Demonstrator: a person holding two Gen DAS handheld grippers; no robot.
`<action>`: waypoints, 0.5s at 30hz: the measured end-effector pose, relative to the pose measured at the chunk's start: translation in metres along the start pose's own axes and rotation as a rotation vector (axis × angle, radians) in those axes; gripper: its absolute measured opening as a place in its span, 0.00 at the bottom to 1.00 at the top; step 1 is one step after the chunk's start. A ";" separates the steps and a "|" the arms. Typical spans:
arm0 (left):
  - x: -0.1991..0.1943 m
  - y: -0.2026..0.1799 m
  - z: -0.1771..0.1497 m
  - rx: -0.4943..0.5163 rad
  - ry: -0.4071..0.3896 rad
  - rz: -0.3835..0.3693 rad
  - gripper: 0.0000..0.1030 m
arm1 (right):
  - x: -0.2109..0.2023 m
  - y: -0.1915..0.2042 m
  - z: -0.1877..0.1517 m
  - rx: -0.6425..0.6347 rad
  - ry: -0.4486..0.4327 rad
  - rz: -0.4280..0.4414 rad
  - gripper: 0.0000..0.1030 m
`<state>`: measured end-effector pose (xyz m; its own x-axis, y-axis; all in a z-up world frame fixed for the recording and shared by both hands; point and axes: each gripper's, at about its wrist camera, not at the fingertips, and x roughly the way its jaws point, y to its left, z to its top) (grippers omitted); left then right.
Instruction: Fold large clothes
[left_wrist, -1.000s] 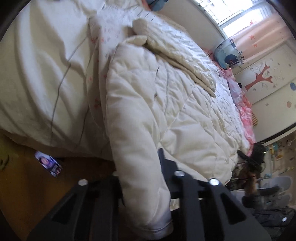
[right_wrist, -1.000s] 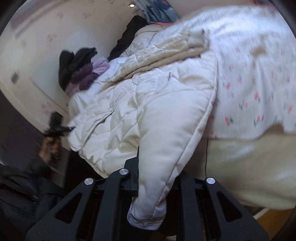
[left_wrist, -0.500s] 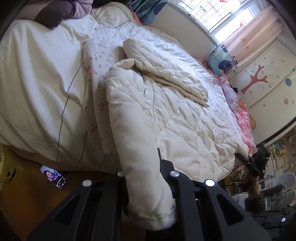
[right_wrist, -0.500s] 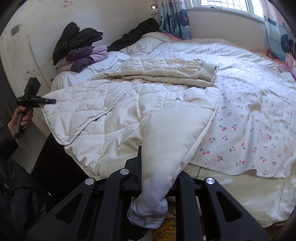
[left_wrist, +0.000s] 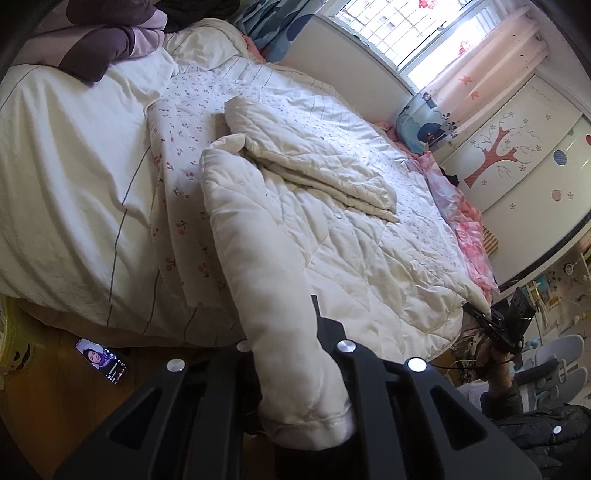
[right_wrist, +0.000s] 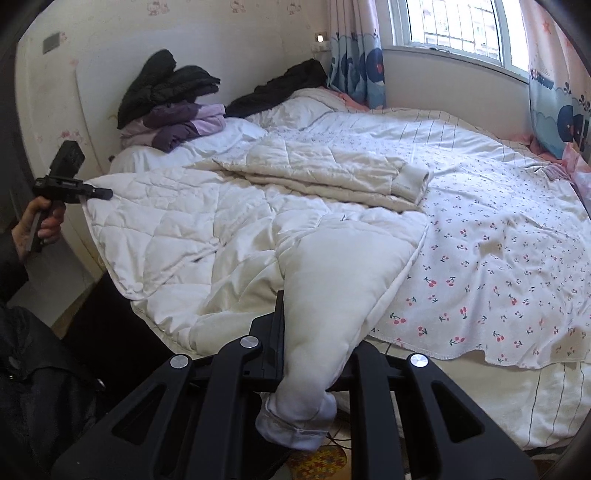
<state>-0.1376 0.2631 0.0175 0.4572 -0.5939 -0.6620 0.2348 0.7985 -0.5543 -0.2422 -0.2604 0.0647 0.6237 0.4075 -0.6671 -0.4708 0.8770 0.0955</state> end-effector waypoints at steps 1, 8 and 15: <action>-0.003 -0.002 -0.002 0.006 -0.003 -0.004 0.12 | -0.003 0.000 0.000 -0.007 -0.002 -0.005 0.12; -0.001 0.014 -0.023 -0.003 0.054 0.017 0.12 | -0.008 0.021 -0.006 -0.150 0.035 -0.116 0.12; 0.020 0.045 -0.042 -0.080 0.139 -0.045 0.20 | 0.011 0.020 -0.022 -0.179 0.100 -0.133 0.13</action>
<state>-0.1542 0.2825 -0.0419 0.3237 -0.6412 -0.6958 0.1811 0.7637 -0.6196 -0.2587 -0.2444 0.0430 0.6272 0.2563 -0.7354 -0.4974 0.8585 -0.1250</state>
